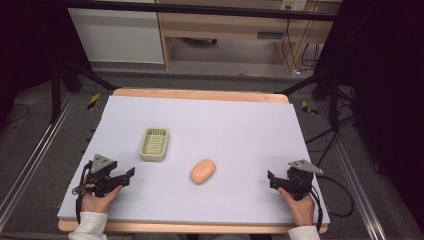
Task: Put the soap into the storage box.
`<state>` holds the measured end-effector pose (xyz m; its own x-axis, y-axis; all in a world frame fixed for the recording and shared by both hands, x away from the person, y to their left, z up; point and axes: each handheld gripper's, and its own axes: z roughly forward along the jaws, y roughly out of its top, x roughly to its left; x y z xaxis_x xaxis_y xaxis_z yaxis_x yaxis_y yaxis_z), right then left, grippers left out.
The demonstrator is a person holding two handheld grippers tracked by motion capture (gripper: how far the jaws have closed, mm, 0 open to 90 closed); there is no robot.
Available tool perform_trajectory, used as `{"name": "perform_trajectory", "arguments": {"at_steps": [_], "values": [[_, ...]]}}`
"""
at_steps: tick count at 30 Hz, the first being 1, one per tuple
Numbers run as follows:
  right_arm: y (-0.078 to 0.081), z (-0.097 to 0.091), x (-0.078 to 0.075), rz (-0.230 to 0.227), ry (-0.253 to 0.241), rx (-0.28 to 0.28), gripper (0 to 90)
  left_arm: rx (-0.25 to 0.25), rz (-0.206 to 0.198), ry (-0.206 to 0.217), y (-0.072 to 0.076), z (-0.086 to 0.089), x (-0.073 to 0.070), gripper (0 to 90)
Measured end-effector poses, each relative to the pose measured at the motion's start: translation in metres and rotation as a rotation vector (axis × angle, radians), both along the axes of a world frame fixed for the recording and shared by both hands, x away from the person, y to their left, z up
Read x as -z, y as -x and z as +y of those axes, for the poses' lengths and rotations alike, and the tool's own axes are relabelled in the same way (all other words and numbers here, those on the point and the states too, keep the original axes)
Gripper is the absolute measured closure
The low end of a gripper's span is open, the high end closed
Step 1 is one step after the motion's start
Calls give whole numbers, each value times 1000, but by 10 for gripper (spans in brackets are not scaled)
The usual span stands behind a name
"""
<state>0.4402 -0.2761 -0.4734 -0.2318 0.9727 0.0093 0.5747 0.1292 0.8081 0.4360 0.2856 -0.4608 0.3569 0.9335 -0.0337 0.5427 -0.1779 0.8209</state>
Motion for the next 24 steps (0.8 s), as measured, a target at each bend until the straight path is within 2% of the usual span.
{"name": "perform_trajectory", "arguments": {"at_steps": [2,5,12,16,24], "values": [[0,-1,0,12,-1,4,39,11,-10,3,2,-3,-3,298],[2,-3,-1,4,-7,12,39,21,-22,5,4,-7,-6,306],[3,-3,-3,-11,-2,26,39,53,-13,-1,5,-13,-7,305],[4,-2,-2,-6,-2,16,39,60,-21,1,7,-17,-9,309],[5,-1,-3,-10,-6,7,39,93,-13,-1,9,-25,-11,308]]}}
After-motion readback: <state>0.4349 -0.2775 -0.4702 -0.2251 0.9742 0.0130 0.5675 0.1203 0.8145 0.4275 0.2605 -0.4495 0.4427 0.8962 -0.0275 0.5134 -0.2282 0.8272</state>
